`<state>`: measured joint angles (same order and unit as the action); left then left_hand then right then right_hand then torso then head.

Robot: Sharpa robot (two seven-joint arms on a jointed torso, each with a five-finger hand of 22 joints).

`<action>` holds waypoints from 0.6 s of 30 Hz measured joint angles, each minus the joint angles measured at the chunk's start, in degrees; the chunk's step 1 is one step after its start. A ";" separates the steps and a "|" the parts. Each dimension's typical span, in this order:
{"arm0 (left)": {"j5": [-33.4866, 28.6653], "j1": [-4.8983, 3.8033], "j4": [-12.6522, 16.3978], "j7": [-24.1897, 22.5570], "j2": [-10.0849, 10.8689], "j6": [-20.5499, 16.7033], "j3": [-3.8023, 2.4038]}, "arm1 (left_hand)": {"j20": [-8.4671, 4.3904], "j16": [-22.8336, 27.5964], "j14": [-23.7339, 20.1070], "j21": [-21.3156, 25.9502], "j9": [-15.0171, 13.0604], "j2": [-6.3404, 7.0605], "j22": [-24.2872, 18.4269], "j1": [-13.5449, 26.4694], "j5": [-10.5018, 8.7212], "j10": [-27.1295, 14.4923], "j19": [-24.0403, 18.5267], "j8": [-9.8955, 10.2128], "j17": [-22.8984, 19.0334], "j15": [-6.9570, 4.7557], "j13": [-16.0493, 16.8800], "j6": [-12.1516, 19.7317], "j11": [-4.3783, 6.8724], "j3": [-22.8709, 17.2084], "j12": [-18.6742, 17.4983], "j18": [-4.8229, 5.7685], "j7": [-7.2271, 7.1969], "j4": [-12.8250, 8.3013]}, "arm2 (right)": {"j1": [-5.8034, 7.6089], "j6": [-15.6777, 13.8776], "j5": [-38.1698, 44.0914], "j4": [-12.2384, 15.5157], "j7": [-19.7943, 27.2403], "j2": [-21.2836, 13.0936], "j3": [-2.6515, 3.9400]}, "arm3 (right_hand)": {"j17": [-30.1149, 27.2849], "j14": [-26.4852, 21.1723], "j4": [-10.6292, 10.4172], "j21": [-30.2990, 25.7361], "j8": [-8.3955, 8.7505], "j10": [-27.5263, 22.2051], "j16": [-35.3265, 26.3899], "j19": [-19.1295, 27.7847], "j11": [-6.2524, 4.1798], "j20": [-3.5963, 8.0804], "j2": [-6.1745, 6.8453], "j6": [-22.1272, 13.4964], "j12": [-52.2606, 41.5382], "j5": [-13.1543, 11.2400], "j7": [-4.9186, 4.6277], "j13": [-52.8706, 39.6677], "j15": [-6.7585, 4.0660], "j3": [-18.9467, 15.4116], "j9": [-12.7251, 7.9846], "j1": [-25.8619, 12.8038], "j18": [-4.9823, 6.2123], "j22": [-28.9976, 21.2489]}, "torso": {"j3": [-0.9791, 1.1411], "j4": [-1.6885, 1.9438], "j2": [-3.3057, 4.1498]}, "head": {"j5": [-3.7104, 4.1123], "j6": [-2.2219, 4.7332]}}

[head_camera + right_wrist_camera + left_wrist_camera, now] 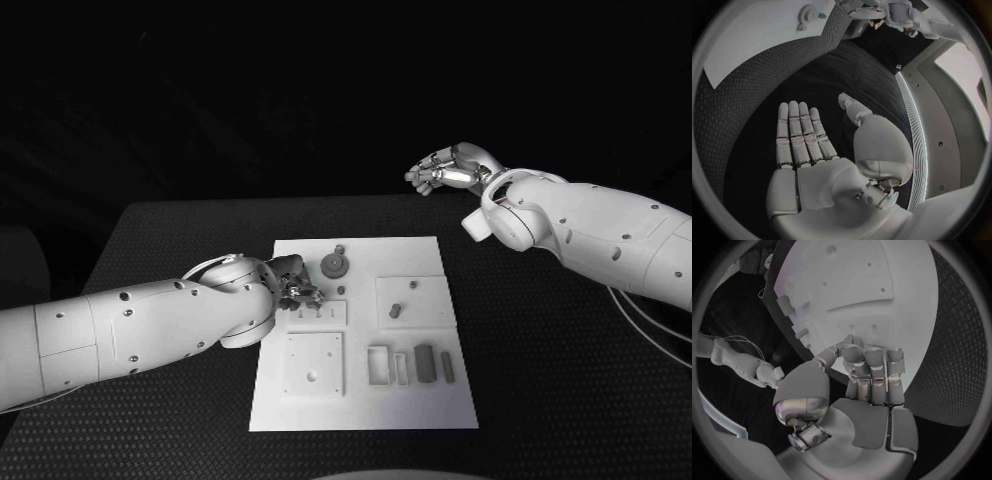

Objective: Assemble the parts on the task board

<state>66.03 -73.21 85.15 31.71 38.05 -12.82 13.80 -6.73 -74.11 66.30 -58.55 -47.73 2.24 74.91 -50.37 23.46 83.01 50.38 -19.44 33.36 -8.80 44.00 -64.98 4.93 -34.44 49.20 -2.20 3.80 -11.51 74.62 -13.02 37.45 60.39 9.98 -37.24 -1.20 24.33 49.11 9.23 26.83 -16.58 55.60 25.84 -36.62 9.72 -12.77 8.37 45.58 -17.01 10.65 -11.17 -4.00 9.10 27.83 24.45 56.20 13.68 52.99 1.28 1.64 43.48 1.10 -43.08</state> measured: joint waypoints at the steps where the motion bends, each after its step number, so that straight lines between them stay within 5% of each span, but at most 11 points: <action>1: 0.06 0.02 0.03 0.00 0.01 -0.03 0.00 | 0.00 0.00 0.00 0.00 0.01 0.00 0.01 0.00 0.00 0.00 0.00 0.04 0.00 0.00 0.00 -0.06 0.00 0.00 0.00 0.00 0.02 0.00 | 0.00 0.00 0.00 0.00 0.00 0.00 0.00 | 0.00 0.00 -0.15 0.00 0.00 0.00 0.00 0.00 0.00 0.00 0.00 0.00 0.00 0.00 0.00 0.00 0.00 -0.15 0.00 0.00 0.00 0.00 | 0.00 0.00 0.00 | 0.01 -0.03; 18: 0.57 0.49 0.56 0.00 0.01 -0.11 -0.01 | 0.00 0.00 -0.12 0.00 0.19 0.00 0.03 0.00 -0.24 0.00 0.00 0.20 -0.05 0.11 -0.05 -0.23 0.00 -0.05 0.00 0.00 0.06 0.05 | -0.05 0.00 0.00 -0.11 -0.01 0.10 0.00 | 0.13 0.00 -0.15 -0.22 0.00 0.00 -0.22 0.20 0.00 0.20 0.00 -0.19 0.22 0.22 -0.19 0.00 -0.02 -0.15 -0.11 0.00 -0.03 0.17 | -0.01 0.00 -0.05 | -0.03 -0.31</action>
<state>66.61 -72.72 85.71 31.71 38.06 -12.94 13.79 -6.73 -74.11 66.19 -58.55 -47.54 2.24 74.94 -50.36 23.22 83.01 50.37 -19.24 33.31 -8.69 43.94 -65.21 4.92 -34.49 49.20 -2.20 3.86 -11.45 74.57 -13.02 37.45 60.28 9.98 -37.13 -1.20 24.46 49.11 9.08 26.61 -16.58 55.60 25.62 -36.42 9.72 -12.56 8.37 45.39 -16.79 10.87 -11.36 -4.00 9.09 27.68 24.35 56.20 13.65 53.16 1.27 1.64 43.43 1.07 -43.39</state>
